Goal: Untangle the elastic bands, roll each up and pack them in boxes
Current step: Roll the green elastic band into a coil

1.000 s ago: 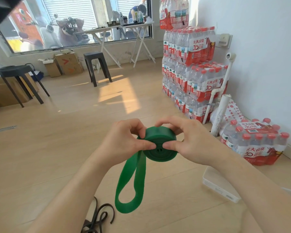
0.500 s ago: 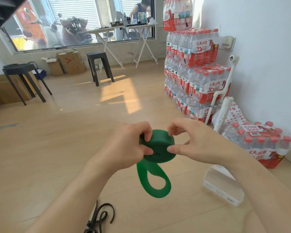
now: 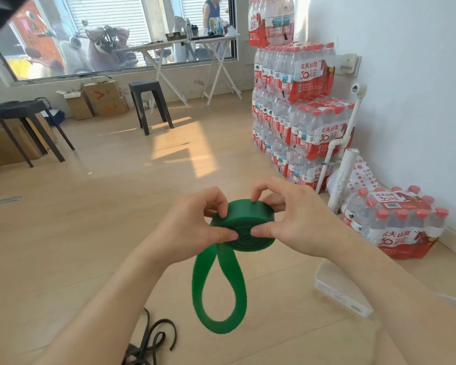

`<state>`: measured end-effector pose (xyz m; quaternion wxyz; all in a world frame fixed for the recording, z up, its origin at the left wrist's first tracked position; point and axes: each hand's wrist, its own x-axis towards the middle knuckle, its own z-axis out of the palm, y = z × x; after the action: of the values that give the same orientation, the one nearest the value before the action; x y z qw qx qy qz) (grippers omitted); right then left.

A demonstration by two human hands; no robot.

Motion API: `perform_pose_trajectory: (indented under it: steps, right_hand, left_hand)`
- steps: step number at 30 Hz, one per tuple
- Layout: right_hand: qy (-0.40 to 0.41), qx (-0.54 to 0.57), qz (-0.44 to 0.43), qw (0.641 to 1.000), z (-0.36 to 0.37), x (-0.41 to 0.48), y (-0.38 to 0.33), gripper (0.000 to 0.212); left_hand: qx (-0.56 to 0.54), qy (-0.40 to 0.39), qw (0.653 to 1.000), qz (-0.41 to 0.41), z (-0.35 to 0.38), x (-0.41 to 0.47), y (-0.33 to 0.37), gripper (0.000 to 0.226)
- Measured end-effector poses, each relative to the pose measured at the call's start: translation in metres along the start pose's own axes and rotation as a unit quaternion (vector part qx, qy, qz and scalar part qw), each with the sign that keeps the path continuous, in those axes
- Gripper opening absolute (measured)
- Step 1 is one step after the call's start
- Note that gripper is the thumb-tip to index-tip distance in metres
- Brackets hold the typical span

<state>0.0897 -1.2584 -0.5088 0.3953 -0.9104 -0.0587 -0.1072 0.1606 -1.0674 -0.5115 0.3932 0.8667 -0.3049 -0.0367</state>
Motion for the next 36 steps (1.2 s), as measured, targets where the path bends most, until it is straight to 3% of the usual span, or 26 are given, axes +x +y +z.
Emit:
perform_pose_trajectory:
  steps: [3,9,19,26,31,36]
  right_hand:
    - [-0.011,0.005,-0.004,1.0,-0.001,-0.001,0.0,0.041]
    - [-0.055,-0.121,-0.051,0.99,0.009,-0.002,-0.009,0.034]
    - [0.017,-0.022,0.005,1.0,-0.003,-0.003,0.0,0.037]
    - [0.021,0.106,0.032,0.994,-0.01,0.001,0.008,0.034]
    - [-0.034,-0.052,-0.006,0.998,-0.007,-0.004,-0.006,0.033]
    - [-0.076,-0.072,-0.026,0.994,0.003,-0.003,-0.013,0.029]
  left_hand:
    - [0.043,0.021,0.999,0.009,0.004,0.0,0.002,0.041]
    - [0.195,-0.013,0.978,0.075,0.013,-0.004,0.008,0.03]
    - [0.074,-0.005,0.997,0.002,0.009,0.0,0.005,0.037]
    - [-0.043,0.013,0.999,-0.02,0.005,-0.001,0.001,0.033]
    - [0.116,0.011,0.993,0.024,0.008,-0.002,0.011,0.037]
    - [0.219,-0.03,0.973,0.06,0.015,-0.004,0.014,0.034]
